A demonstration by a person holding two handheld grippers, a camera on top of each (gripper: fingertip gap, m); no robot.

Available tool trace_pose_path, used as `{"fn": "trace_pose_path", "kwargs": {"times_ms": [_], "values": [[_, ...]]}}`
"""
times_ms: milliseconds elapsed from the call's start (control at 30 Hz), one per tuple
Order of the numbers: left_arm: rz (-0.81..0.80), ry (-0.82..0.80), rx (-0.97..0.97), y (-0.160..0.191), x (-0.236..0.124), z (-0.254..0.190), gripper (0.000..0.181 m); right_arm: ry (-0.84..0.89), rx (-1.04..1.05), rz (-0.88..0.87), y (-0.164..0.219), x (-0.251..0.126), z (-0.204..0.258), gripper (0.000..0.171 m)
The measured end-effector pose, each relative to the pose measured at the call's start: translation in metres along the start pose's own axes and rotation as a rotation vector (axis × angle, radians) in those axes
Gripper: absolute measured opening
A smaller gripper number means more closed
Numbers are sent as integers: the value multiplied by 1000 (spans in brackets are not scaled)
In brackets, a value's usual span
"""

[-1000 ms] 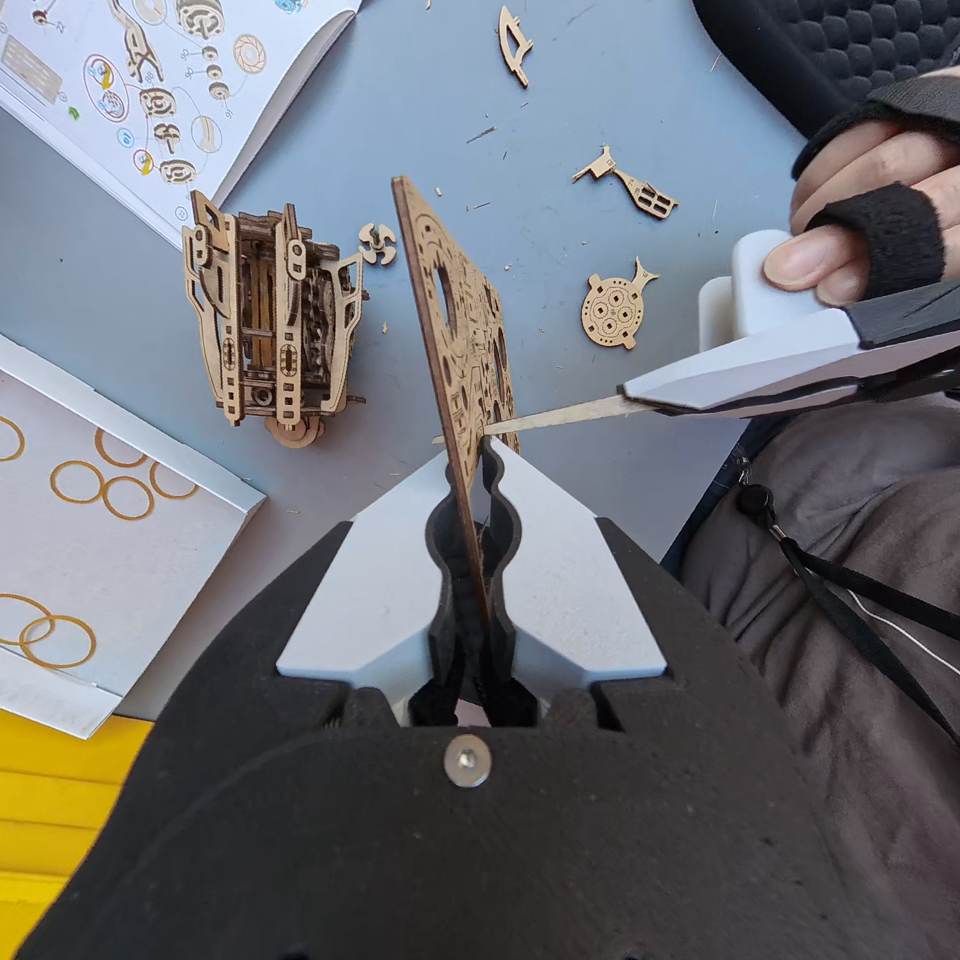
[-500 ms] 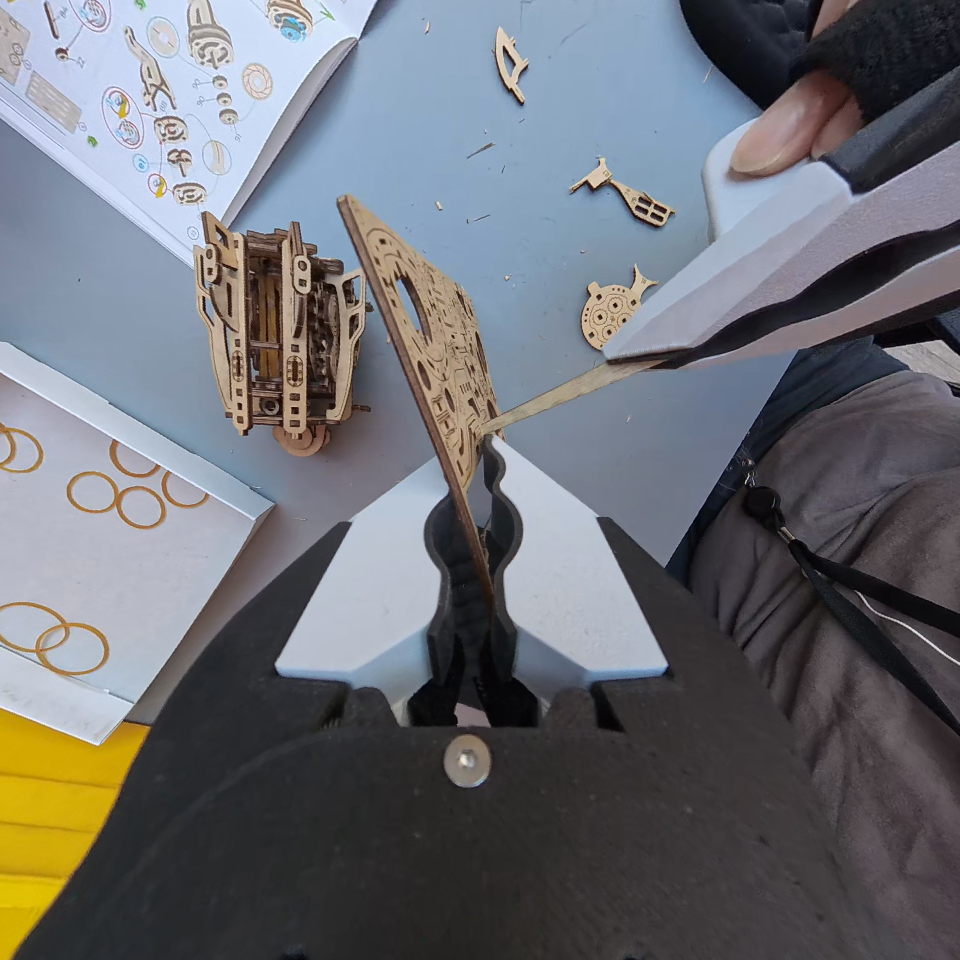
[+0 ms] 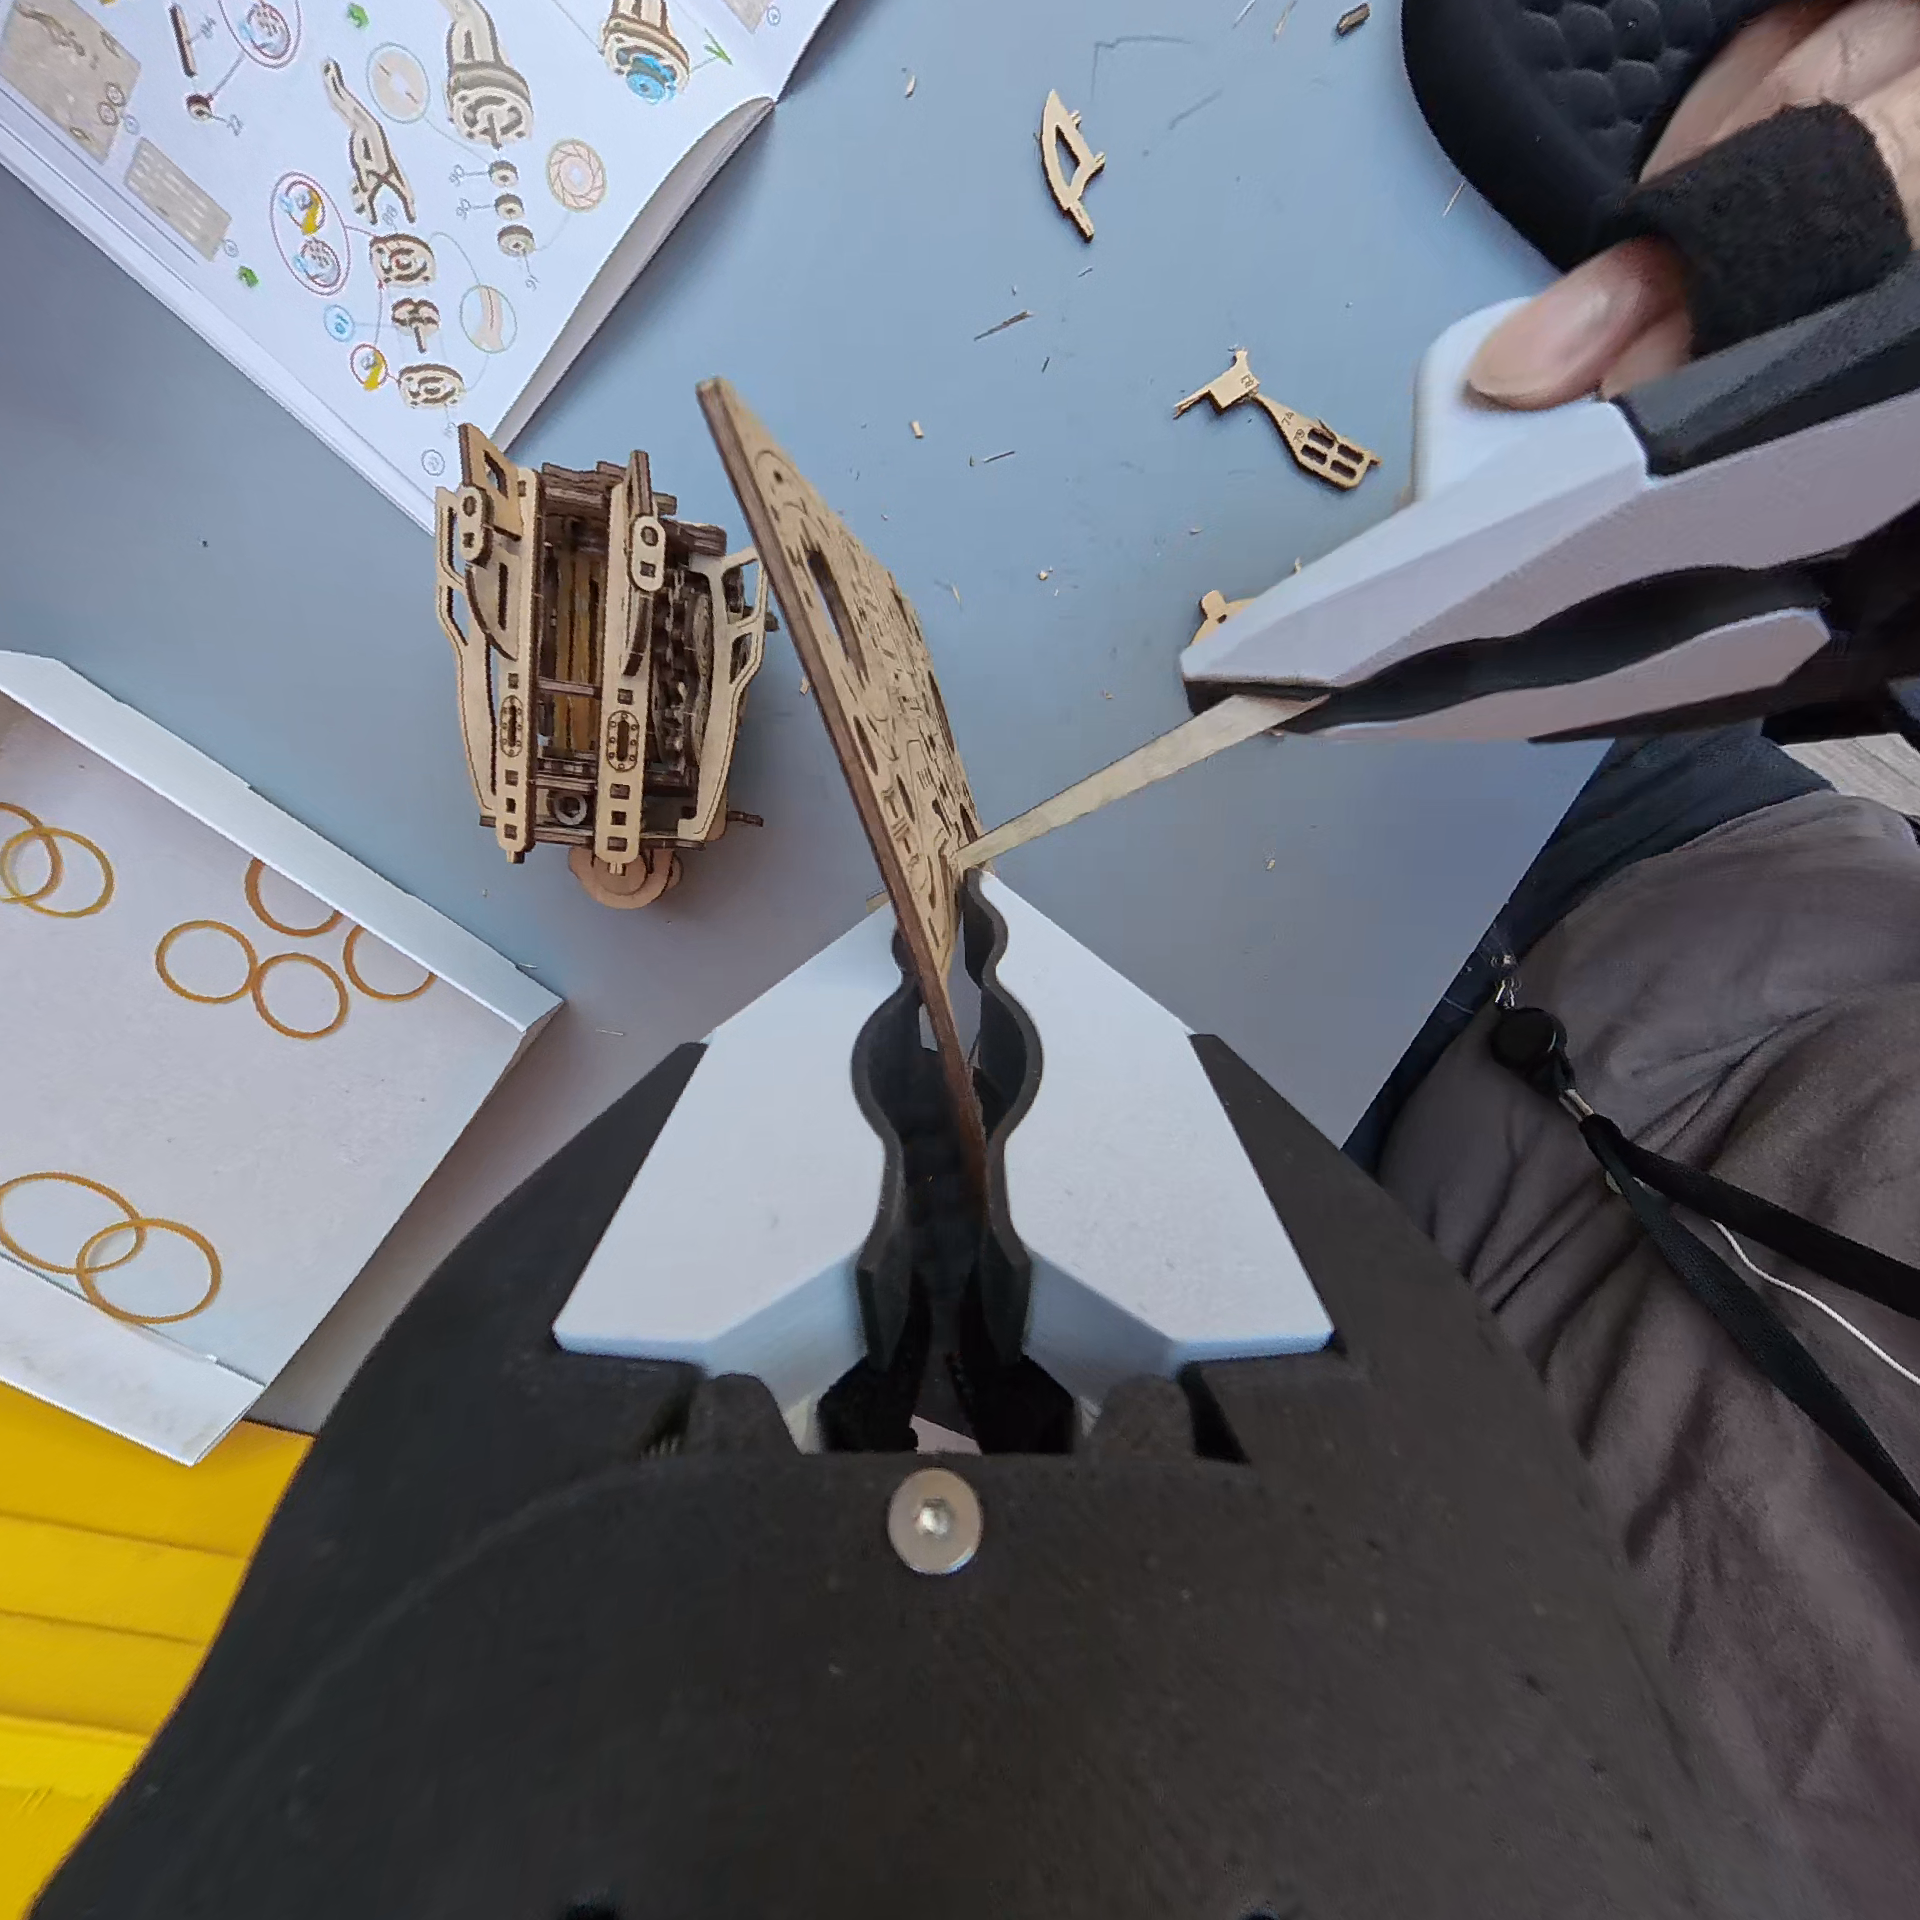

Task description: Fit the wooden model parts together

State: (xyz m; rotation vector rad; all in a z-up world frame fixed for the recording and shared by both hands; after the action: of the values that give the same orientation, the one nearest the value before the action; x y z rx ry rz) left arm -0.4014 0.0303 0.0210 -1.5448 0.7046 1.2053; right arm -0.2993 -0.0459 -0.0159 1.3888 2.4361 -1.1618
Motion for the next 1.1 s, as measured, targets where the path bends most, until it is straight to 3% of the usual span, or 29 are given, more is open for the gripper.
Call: {"fn": "trace_pose_path", "kwargs": {"times_ms": [100, 233, 433, 600, 833, 1100], "values": [[2, -15, 1, 0, 0, 0, 2, -2, 35, -44, -8, 0, 2, 5], [11, 5, -4, 2, 0, 2, 2, 92, -91, 41, -34, 5, 21, 5], [-4, 36, -2, 2, -1, 1, 2, 50, 79, -10, -10, -1, 5, 5], [4, -14, -25, 0, 2, 7, 2, 185, -185, 79, -22, -1, 21, 2], [-1, 36, -6, -1, 2, 1, 2, 83, 3, 163, -30, -13, 18, 4], [15, 9, -44, 2, 4, 9, 3, 214, -6, 152, -37, -29, 32, 0]]}}
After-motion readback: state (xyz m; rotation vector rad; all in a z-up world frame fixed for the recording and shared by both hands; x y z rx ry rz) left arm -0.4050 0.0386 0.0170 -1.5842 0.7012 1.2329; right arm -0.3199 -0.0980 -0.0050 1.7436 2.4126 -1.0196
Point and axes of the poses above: each gripper's, where its closed fingertips meet, x out along the fingers, y out of its underside, z = x × y across the jaws, the point moved 7 cm from there along -x, back along the fingers, and after that the axes turned 7 degrees about -y, right-handed, at the moved point
